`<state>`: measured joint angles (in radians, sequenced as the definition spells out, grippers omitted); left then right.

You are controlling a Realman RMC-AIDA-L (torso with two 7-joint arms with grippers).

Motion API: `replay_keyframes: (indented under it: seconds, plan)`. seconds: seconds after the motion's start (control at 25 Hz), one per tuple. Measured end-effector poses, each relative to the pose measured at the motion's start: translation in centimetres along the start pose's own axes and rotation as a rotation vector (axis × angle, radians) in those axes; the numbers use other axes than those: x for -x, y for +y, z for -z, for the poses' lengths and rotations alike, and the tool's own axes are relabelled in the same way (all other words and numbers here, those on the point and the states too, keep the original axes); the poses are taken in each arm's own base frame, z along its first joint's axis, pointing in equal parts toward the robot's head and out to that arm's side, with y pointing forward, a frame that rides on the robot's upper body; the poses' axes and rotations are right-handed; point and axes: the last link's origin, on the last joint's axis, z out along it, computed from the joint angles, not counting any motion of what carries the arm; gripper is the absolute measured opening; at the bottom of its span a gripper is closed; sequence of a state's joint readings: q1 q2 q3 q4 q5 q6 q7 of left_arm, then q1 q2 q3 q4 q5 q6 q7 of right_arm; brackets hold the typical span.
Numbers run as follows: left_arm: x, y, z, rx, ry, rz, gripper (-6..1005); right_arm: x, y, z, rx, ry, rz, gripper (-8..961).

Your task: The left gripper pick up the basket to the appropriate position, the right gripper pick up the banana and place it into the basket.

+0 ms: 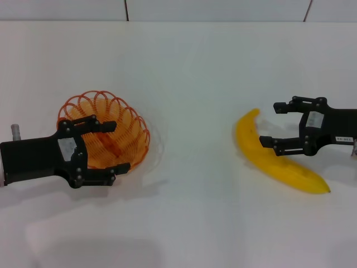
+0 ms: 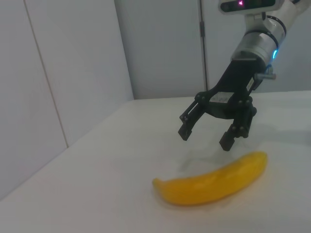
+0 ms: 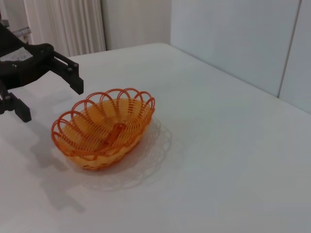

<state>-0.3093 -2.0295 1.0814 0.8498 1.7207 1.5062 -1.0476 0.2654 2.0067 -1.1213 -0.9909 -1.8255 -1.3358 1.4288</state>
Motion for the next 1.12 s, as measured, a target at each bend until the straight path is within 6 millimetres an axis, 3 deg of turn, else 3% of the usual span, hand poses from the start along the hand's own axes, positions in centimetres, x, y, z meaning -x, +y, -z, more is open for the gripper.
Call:
replay_keyframes:
  seconds: [0.56,0.88,1.12]
  plan:
    - [0.0,-0.5,0.3,-0.041,0.006,0.015,876,0.1,-0.1,-0.5,-0.020,-0.005,0.014,894]
    - [-1.1,-4.9,4.8,-0.308,0.116,0.220,875,0.1,-0.1,-0.5,-0.019,-0.005,0.010,894]
    - [-1.8,-8.0,6.5,-0.364,0.052,0.356,875,0.2,0.0,-0.4,-0.011,-0.008,0.011,893]
